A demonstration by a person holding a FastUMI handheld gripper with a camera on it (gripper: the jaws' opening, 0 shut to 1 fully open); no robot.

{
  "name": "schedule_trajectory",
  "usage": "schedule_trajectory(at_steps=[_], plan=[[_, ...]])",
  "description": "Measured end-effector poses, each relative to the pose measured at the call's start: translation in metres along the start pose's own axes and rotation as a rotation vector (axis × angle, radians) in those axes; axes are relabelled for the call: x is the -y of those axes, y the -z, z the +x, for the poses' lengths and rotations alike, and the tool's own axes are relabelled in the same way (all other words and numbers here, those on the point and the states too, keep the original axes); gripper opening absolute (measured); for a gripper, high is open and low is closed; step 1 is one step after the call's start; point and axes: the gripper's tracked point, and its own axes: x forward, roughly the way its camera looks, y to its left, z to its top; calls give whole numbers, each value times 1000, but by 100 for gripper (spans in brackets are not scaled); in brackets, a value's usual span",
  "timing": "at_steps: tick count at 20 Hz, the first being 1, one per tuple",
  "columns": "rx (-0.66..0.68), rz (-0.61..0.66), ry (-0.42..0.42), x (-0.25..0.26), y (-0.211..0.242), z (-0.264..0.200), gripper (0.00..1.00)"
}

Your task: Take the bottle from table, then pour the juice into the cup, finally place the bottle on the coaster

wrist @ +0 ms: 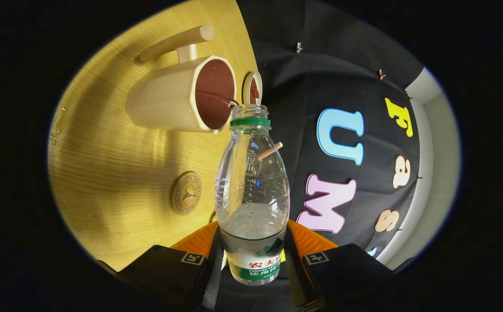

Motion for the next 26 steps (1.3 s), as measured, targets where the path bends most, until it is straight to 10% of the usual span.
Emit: schedule_trajectory(at_steps=[26], plan=[[13,-146,76,32,-4,3,67]])
